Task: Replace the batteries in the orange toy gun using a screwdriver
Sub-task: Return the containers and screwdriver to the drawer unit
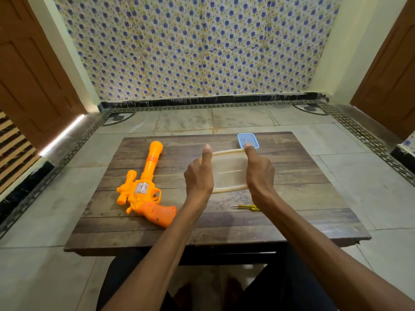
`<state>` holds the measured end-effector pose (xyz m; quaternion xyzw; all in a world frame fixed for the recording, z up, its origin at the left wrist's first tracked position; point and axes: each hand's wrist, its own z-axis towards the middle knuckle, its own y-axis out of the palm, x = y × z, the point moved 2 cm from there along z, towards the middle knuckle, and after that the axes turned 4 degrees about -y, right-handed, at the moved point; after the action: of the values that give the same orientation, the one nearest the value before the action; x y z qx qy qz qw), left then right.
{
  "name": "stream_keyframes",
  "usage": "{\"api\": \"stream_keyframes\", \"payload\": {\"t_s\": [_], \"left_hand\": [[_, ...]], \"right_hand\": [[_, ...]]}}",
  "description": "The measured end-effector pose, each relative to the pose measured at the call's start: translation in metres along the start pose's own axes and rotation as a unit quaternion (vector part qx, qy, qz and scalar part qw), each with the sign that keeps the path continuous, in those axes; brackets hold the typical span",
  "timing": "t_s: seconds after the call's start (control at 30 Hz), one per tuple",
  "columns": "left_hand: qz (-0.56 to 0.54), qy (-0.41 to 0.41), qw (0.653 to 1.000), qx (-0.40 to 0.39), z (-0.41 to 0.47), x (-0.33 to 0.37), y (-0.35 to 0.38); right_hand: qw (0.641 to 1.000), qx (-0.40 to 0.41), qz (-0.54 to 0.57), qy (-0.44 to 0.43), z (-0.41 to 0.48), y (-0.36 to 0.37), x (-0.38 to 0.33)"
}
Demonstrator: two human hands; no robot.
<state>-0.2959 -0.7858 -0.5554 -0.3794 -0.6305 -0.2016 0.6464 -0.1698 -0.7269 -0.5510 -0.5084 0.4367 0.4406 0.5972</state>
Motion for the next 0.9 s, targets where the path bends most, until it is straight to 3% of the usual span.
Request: {"api": "stream_keyframes", "payload": {"t_s": [0.2, 0.27, 0.33, 0.4, 0.47, 0.53, 0.6, 0.67, 0.7, 0.8, 0.9], "left_hand": [[-0.013, -0.03, 0.999, -0.037, 0.007, -0.011, 0.009], [-0.096, -0.078, 0.988, -0.09, 0.01, -0.017, 0.015], [-0.213, -0.138, 0.957, -0.139, 0.008, -0.024, 0.022], [-0.285, -0.157, 0.932, -0.161, 0.0, -0.031, 0.031], [-0.329, -0.155, 0.921, -0.14, -0.005, -0.036, 0.035], [-0.365, -0.16, 0.91, -0.11, -0.009, -0.037, 0.035], [-0.378, -0.171, 0.903, -0.109, -0.011, -0.036, 0.032], [-0.366, -0.188, 0.904, -0.12, -0.014, -0.035, 0.029], [-0.353, -0.195, 0.906, -0.128, -0.015, -0.035, 0.028], [-0.299, -0.198, 0.922, -0.144, -0.019, -0.036, 0.027], [-0.268, -0.202, 0.931, -0.141, -0.02, -0.032, 0.026]], "right_hand": [[1.0, 0.0, -0.007, -0.003, 0.0, -0.003, 0.013], [1.0, 0.012, 0.0, 0.02, 0.0, -0.008, 0.016], [0.995, 0.001, 0.073, 0.074, 0.002, -0.01, 0.022], [0.974, -0.068, 0.165, 0.14, 0.001, -0.014, 0.026], [0.957, -0.17, 0.173, 0.161, -0.002, -0.02, 0.027], [0.961, -0.215, 0.099, 0.14, -0.003, -0.032, 0.031], [0.975, -0.195, -0.097, 0.03, 0.002, -0.051, 0.043], [0.925, -0.205, -0.308, -0.091, 0.005, -0.064, 0.057], [0.896, -0.231, -0.361, -0.117, 0.004, -0.065, 0.066], [0.844, -0.274, -0.432, -0.162, -0.005, -0.06, 0.088], [0.807, -0.259, -0.485, -0.217, -0.003, -0.053, 0.101]]}}
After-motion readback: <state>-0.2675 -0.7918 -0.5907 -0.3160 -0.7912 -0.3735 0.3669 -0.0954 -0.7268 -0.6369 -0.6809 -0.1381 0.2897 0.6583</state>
